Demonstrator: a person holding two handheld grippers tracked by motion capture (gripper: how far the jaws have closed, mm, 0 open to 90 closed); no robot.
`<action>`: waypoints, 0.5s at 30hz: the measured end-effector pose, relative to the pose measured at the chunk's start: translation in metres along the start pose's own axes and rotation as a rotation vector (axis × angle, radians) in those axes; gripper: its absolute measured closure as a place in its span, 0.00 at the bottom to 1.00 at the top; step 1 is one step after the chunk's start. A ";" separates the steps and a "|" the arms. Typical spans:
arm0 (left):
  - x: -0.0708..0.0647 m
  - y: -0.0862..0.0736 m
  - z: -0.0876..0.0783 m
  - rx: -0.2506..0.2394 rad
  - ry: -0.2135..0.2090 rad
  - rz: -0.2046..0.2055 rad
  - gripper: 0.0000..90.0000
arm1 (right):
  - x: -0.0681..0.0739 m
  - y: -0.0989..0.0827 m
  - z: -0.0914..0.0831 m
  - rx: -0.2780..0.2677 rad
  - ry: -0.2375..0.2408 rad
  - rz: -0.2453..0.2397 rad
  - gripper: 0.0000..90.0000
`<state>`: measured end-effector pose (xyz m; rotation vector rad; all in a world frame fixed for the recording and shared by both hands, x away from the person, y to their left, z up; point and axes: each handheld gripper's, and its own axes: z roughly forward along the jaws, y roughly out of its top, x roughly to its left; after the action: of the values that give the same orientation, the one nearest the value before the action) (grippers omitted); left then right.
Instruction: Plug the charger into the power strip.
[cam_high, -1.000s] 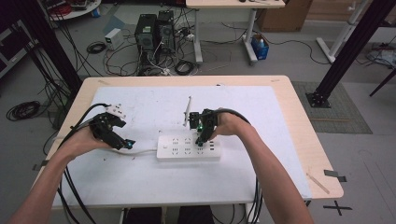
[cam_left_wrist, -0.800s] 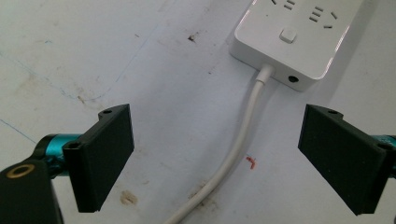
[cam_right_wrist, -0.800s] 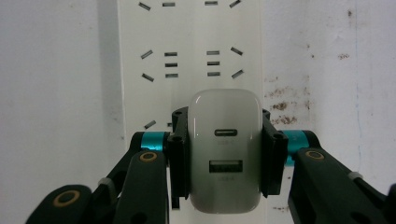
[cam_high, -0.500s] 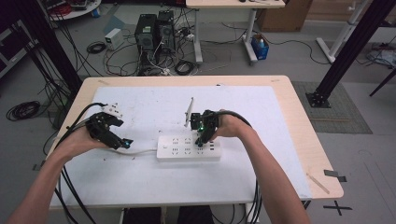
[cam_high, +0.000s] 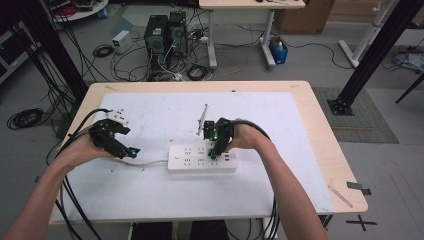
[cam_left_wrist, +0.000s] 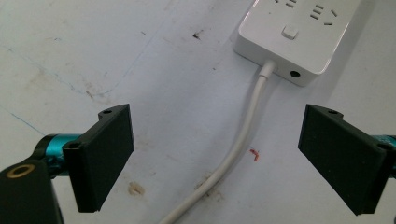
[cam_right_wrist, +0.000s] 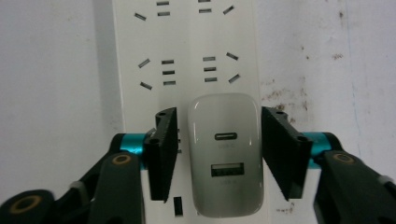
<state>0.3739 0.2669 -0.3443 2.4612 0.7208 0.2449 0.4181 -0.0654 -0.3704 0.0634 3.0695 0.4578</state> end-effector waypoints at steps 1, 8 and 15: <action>0.001 0.001 0.000 0.004 0.000 0.006 0.12 | 0.005 0.000 -0.003 0.010 -0.012 -0.003 0.44; 0.003 0.008 0.000 0.039 -0.016 0.035 0.12 | 0.011 -0.011 -0.028 0.007 -0.084 0.073 0.29; 0.005 0.015 -0.001 0.077 -0.032 0.071 0.12 | 0.014 -0.038 -0.061 0.020 -0.157 0.156 0.23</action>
<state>0.3846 0.2590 -0.3351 2.5607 0.6414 0.2068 0.4004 -0.1184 -0.3239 0.3252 2.9268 0.4067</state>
